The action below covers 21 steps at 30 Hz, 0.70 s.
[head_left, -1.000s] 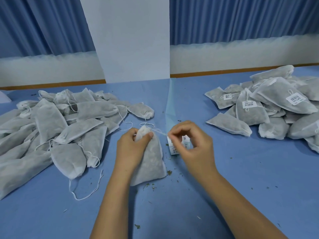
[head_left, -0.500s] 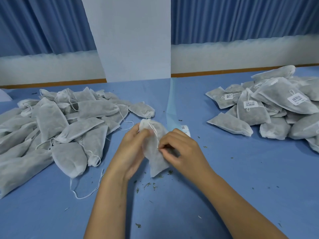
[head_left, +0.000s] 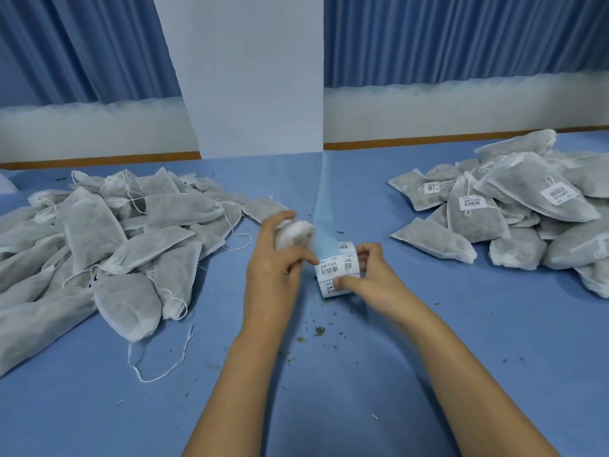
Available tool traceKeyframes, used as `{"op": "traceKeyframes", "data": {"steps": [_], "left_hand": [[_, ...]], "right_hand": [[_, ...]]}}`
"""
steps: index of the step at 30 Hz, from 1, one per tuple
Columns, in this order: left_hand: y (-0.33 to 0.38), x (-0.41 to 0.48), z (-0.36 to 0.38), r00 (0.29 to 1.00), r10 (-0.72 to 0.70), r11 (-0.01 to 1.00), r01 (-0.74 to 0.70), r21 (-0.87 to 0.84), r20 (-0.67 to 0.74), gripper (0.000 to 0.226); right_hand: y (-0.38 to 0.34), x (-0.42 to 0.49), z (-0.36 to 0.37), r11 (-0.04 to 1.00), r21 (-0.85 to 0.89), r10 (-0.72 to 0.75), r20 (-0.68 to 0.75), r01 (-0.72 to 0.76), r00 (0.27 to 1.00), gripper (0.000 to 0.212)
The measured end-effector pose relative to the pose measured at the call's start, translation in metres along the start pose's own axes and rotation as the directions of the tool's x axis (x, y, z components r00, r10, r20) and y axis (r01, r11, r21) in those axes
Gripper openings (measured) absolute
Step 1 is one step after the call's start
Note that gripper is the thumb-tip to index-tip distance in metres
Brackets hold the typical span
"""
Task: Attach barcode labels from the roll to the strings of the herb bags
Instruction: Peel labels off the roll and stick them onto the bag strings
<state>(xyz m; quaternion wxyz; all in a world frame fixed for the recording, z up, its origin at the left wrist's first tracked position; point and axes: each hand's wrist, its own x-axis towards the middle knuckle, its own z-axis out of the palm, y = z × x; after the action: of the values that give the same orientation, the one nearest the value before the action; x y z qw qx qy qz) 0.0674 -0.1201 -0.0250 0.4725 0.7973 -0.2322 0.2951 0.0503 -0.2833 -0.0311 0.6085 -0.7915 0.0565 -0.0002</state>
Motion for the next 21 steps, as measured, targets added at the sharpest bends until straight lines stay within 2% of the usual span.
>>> {"op": "traceKeyframes", "data": {"steps": [2, 4, 6, 12, 17, 21], "left_hand": [[-0.003, -0.001, 0.009, 0.987, -0.044, 0.999, 0.041, 0.026, 0.154, 0.015], [-0.005, -0.001, 0.015, 0.978, -0.027, 0.998, 0.014, 0.066, 0.208, 0.015], [-0.005, -0.002, 0.018, 0.979, -0.012, 0.999, 0.001, 0.050, 0.205, 0.018], [-0.006, -0.001, 0.016, 0.971, -0.083, 0.996, 0.076, 0.039, 0.225, 0.037], [-0.006, 0.001, 0.016, 0.970, -0.095, 0.995, 0.084, 0.057, 0.223, 0.032], [-0.007, 0.001, 0.013, 0.971, -0.134, 0.991, 0.132, 0.022, 0.199, 0.023]], "right_hand": [[0.003, 0.002, 0.001, 0.996, 0.088, 0.005, 0.015, -0.006, 1.000, 0.041], [0.003, 0.003, 0.001, 0.978, 0.207, 0.007, -0.015, -0.004, 1.000, 0.036], [0.003, 0.004, 0.000, 0.966, 0.257, -0.003, -0.043, 0.014, 0.999, 0.032], [0.002, 0.002, 0.002, 0.948, 0.313, -0.038, -0.065, 0.056, 0.997, 0.029], [0.000, 0.000, 0.002, 0.944, 0.327, -0.038, -0.062, 0.056, 0.997, 0.031], [-0.002, -0.001, -0.005, 0.937, 0.348, -0.033, 0.041, 0.017, 0.999, 0.039]]}}
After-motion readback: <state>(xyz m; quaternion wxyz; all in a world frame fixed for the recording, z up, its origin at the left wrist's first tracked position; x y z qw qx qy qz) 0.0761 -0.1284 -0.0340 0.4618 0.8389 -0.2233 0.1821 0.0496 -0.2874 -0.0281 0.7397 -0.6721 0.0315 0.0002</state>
